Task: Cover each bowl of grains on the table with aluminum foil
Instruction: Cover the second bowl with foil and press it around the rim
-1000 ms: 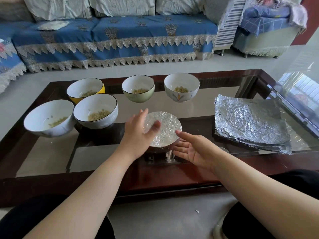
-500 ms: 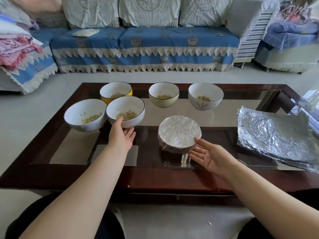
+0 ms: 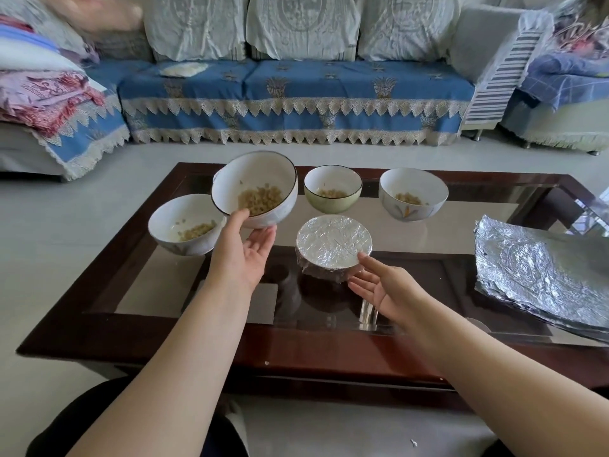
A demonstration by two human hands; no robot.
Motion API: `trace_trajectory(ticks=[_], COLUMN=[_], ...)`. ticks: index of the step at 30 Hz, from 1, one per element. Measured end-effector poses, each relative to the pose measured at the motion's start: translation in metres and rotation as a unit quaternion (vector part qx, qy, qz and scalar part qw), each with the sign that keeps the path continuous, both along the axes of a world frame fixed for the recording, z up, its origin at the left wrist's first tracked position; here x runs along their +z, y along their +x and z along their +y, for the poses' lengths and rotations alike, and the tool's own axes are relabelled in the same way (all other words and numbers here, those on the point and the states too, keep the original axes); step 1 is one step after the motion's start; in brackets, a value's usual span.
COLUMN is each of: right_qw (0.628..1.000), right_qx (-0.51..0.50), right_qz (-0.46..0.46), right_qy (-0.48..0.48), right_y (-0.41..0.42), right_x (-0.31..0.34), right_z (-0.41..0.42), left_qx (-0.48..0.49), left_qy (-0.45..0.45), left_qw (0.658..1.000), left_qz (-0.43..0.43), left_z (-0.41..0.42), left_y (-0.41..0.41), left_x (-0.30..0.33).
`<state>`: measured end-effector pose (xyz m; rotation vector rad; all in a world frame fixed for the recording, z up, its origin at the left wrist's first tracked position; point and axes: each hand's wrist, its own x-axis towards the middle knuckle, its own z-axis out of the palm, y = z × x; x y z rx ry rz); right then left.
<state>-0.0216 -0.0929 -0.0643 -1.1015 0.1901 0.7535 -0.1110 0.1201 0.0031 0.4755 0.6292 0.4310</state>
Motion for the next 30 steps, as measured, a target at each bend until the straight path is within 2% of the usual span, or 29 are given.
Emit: trace_trajectory(ticks=[6, 11, 16, 21, 26, 28, 30], right_qw=[1.000, 0.999, 0.987, 0.960, 0.963, 0.944, 0.894], right_qx=[0.008, 0.007, 0.054, 0.092, 0.091, 0.114, 0.152], right_qz=[-0.018, -0.026, -0.096, -0.153, -0.138, -0.166, -0.236], right_qy=[-0.009, -0.034, -0.115, -0.216, -0.215, -0.262, -0.349], right_y=[0.008, 0.014, 0.016, 0.015, 0.013, 0.011, 0.016], right_x=[0.001, 0.001, 0.002, 0.009, 0.025, 0.032, 0.036], right_z=[0.063, 0.115, 0.132, 0.091, 0.006, -0.030, -0.063], left_qx=[0.008, -0.006, -0.041, -0.094, -0.192, -0.235, -0.268], left_qy=[0.021, 0.021, 0.043, 0.076, 0.102, 0.119, 0.143], left_qw=[0.999, 0.999, 0.998, 0.993, 0.975, 0.961, 0.947], left_qz=[-0.039, -0.025, -0.014, -0.001, 0.054, 0.081, 0.108], left_z=[0.012, 0.011, 0.004, -0.010, -0.035, -0.049, -0.063], left_y=[-0.007, -0.010, -0.007, -0.001, 0.008, 0.011, 0.013], left_x=[0.019, 0.013, 0.009, 0.002, -0.010, -0.019, -0.026])
